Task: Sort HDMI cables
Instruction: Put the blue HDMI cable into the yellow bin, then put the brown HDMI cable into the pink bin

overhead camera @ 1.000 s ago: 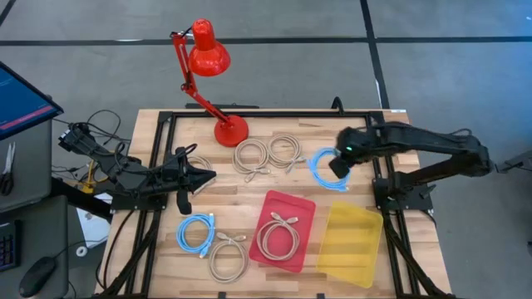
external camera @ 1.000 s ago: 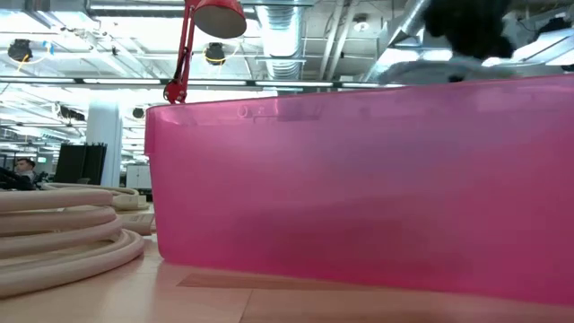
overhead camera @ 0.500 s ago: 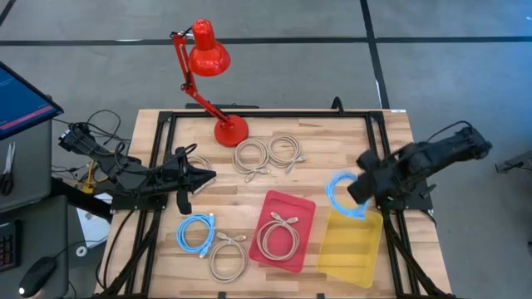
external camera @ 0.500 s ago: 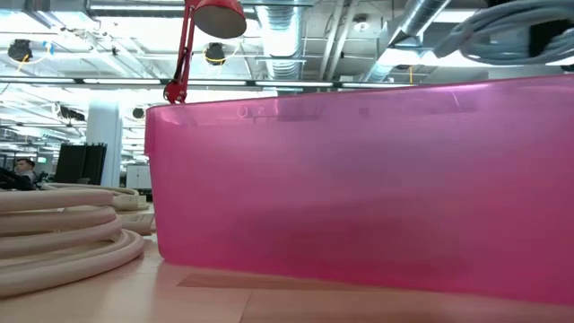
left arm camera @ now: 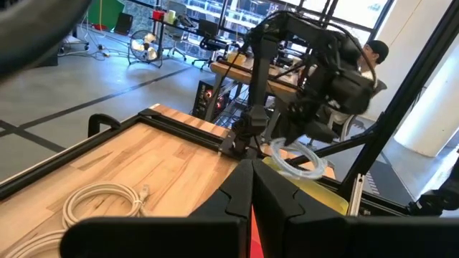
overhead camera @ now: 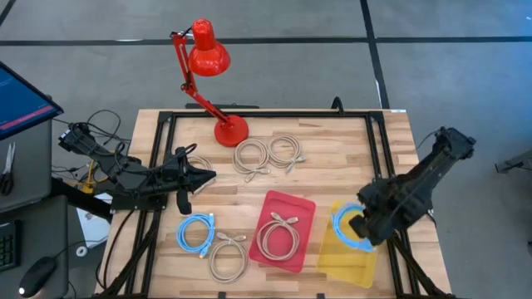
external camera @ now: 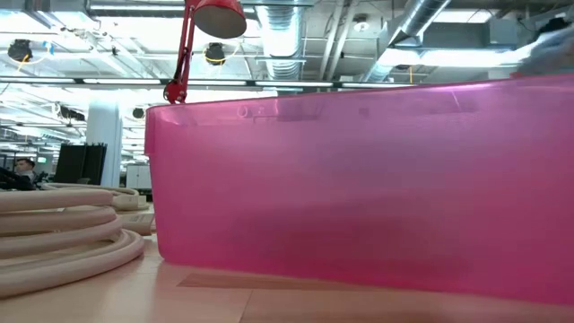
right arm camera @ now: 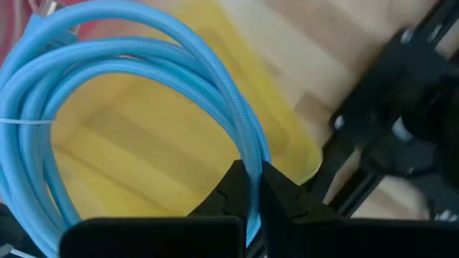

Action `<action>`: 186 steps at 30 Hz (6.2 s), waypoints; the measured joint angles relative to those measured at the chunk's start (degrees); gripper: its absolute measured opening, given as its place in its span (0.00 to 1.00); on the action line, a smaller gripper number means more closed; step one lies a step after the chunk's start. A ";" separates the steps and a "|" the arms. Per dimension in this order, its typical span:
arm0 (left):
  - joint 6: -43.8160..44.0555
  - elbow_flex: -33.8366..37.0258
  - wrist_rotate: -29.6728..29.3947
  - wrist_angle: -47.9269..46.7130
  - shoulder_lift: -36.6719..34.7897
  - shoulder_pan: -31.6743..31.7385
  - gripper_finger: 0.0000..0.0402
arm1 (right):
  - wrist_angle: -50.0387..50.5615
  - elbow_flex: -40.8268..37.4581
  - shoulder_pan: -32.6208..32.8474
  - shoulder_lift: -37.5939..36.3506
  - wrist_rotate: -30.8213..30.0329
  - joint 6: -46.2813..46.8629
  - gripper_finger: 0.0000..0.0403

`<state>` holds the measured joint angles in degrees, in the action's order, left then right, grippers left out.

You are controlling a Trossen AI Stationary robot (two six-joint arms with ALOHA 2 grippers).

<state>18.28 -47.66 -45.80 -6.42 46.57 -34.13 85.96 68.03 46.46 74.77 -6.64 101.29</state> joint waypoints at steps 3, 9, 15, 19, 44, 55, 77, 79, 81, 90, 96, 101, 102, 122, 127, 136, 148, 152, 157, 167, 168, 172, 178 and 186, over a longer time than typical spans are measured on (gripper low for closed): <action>0.00 0.00 0.01 0.00 -0.01 0.02 0.02 | -2.55 0.00 2.27 3.27 1.13 2.74 0.01; 0.00 0.00 0.02 0.00 0.00 0.02 0.02 | -7.53 0.00 3.40 10.18 3.01 4.21 0.01; -0.02 0.00 0.08 -0.01 0.00 0.02 0.02 | -8.37 -0.21 3.30 15.98 6.46 4.44 0.01; -0.02 0.00 0.15 -0.04 0.00 0.02 0.02 | -13.57 -2.78 3.30 18.03 8.18 5.64 0.01; -0.04 0.00 -0.04 -0.24 -0.01 0.01 0.02 | -19.93 -6.43 1.43 14.34 9.68 -1.40 0.31; -0.04 0.00 -0.02 -0.22 0.00 0.02 0.02 | -19.79 -1.50 -4.39 -0.58 -4.22 -13.84 0.28; -0.03 0.00 0.03 -0.22 -0.02 0.00 0.02 | -38.17 -0.86 -31.77 -1.55 -6.19 -67.03 0.26; -0.04 0.00 0.09 -0.22 0.00 0.01 0.02 | -38.89 -0.63 -34.17 -0.34 -5.30 -68.59 0.26; -0.02 0.00 0.15 -0.21 -0.02 0.01 0.02 | -38.66 -0.79 -36.42 1.55 -3.97 -68.93 0.27; -0.04 0.00 0.13 -0.20 0.00 0.02 0.02 | -39.83 -0.79 -44.99 11.11 -2.25 -71.83 0.50; -0.02 0.00 0.07 -0.20 -0.02 0.02 0.02 | -44.84 -0.81 -49.29 17.41 -2.29 -74.28 0.55; -0.02 0.00 -0.04 -0.22 0.00 0.02 0.02 | -51.11 -0.76 -51.97 22.15 -2.32 -77.81 0.52; -0.02 0.00 -0.03 -0.22 0.00 0.02 0.02 | -51.86 -0.74 -52.37 23.00 -2.32 -78.97 0.52; -0.02 0.00 -0.02 -0.19 0.00 0.00 0.02 | -59.46 -0.74 -58.25 33.50 -5.11 -92.27 0.54; -0.01 0.00 -0.02 -0.20 0.00 0.00 0.02 | -61.00 -0.74 -60.07 33.47 -0.90 -92.27 0.52; 0.00 0.00 0.00 -0.20 0.00 0.02 0.02 | -61.10 -0.82 -61.26 35.56 2.90 -92.12 0.42; 0.00 0.00 0.02 -0.20 0.00 0.02 0.02 | -62.67 -0.71 -59.97 37.49 2.43 -91.36 0.16; 0.00 0.00 0.02 -0.20 -0.01 0.02 0.02 | -61.97 -0.74 -59.97 36.28 2.42 -92.63 0.06; 0.00 0.00 0.02 -0.22 -0.04 0.00 0.02 | -57.43 1.48 -59.92 33.42 2.30 -92.71 0.07; 0.00 0.02 0.12 -0.24 0.00 0.00 0.02 | -49.41 6.11 -56.70 21.09 2.01 -92.24 0.07; 0.00 0.02 0.11 -0.21 -0.01 0.00 0.02 | -48.30 6.56 -56.10 19.55 1.97 -91.17 0.07; 0.00 0.02 0.09 -0.20 -0.02 0.02 0.02 | -44.05 8.42 -52.52 13.75 0.65 -87.30 0.07; 0.00 0.02 -0.02 -0.20 0.00 0.00 0.02 | -39.99 11.16 -44.78 7.76 -3.83 -80.43 0.07; 0.00 0.04 -0.02 -0.18 -0.01 0.01 0.02 | -39.73 13.20 -33.98 6.97 -8.40 -71.19 0.07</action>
<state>18.28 -47.62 -45.82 -6.60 46.55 -34.11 46.23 81.23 12.47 81.74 -15.03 30.10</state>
